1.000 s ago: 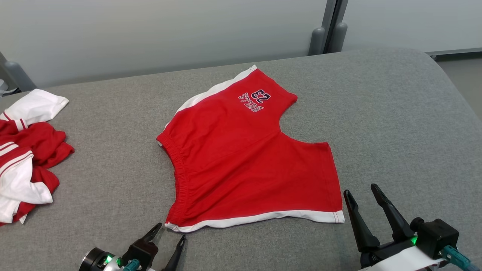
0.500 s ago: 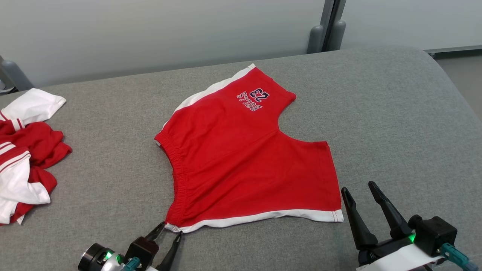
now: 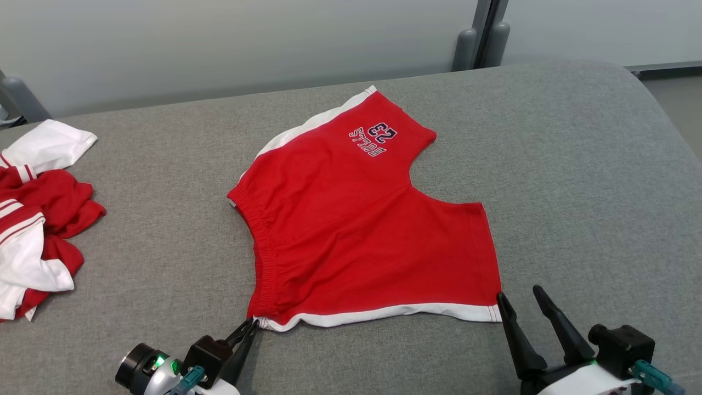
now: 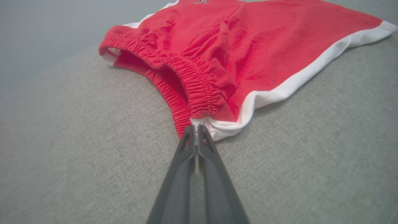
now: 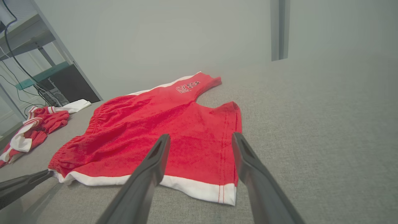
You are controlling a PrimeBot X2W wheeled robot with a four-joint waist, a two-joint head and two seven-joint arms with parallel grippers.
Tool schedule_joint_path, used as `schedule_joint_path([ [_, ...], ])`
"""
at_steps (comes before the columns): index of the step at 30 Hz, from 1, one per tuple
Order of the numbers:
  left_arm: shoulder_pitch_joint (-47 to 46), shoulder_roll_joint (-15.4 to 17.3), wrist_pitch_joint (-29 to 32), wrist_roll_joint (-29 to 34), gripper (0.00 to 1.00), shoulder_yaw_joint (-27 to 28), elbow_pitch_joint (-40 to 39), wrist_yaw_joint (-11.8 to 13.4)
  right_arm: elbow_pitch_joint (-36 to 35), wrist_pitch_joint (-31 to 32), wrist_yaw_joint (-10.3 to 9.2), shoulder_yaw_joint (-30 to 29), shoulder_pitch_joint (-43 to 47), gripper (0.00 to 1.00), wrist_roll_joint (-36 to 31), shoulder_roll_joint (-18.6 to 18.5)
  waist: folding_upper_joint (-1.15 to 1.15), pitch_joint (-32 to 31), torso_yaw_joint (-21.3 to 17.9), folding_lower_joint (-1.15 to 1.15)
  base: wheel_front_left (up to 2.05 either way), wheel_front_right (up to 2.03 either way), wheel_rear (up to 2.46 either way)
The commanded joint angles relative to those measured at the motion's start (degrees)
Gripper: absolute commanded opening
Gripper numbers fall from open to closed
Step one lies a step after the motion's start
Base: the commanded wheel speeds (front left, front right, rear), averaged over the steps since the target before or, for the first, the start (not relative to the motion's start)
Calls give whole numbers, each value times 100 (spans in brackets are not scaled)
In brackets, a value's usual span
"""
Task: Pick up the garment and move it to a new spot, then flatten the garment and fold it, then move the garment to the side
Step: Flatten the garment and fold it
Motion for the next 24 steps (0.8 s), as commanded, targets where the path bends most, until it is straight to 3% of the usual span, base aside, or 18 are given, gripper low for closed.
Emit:
schedule_joint_path([
  [1,-244,96,-35,-32,0,208,-145,-22,-28,-67,0,133,-147,100,59,-116,0,3,10,0,0,0,0],
  [11,-87,27,-35,-145,0,241,-575,-22,1133,-67,0,269,-437,100,441,-147,0,6,149,0,0,0,0],
  [15,-88,16,-35,-157,0,220,-644,-22,1386,-67,0,361,-557,87,670,-168,0,24,221,0,0,0,0],
  [18,-102,3,-35,-164,0,206,-661,-23,1587,-67,0,459,-648,92,827,-195,0,27,272,0,0,0,0],
  [22,-122,-2,-35,-173,0,173,-688,-23,1858,-67,0,549,-743,84,1011,-220,0,22,347,0,0,0,0],
  [24,-132,0,-35,-179,0,170,-707,-23,1986,-67,0,611,-780,92,1082,-222,0,27,376,0,0,0,0],
])
